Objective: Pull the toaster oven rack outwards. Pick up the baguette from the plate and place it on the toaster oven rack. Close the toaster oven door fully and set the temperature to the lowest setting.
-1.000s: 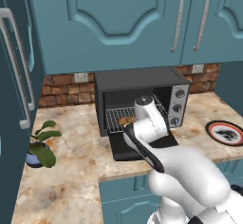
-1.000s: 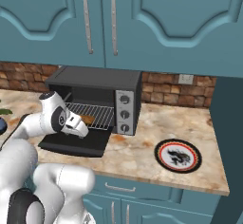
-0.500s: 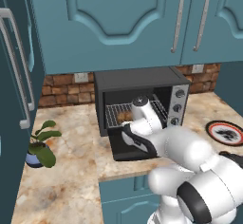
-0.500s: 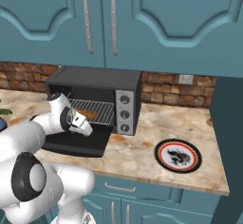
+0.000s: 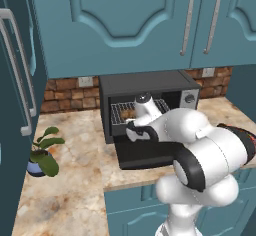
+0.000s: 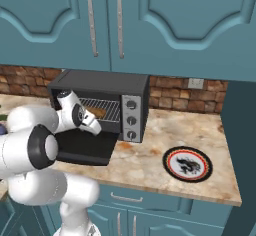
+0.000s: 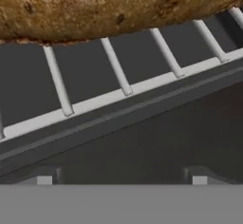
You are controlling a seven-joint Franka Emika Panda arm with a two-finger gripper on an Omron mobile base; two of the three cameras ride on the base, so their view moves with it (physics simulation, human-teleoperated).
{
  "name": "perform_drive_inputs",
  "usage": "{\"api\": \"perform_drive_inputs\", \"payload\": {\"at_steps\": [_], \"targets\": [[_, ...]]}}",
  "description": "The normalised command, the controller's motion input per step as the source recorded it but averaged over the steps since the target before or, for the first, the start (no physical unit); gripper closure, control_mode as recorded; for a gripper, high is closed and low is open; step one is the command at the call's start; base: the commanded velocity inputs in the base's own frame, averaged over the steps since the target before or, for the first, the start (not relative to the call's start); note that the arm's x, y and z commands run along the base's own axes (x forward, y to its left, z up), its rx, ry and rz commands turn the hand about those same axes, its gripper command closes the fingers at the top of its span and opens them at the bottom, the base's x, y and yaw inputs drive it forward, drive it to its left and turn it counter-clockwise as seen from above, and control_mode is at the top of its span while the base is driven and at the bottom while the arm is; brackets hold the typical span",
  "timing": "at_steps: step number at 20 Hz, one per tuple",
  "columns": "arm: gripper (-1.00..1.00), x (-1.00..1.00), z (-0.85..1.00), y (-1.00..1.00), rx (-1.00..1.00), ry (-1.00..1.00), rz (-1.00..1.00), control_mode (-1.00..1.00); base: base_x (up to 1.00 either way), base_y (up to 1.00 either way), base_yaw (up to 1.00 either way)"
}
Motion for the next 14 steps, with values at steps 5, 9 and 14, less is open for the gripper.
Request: {"api": "perform_drive_inputs", "payload": {"at_steps": [5,9,14], "targets": [[-1.0,-0.4,0.09,0.0,0.0,0.0,-0.01,-1.0,0.0,0.0,0.0],[-1.0,-1.0,0.52,0.0,0.0,0.0,0.0,-1.0,0.0,0.0,0.0],[-1.0,-0.99,0.61,0.0,0.0,0.01,0.1,-1.0,0.0,0.0,0.0]]}}
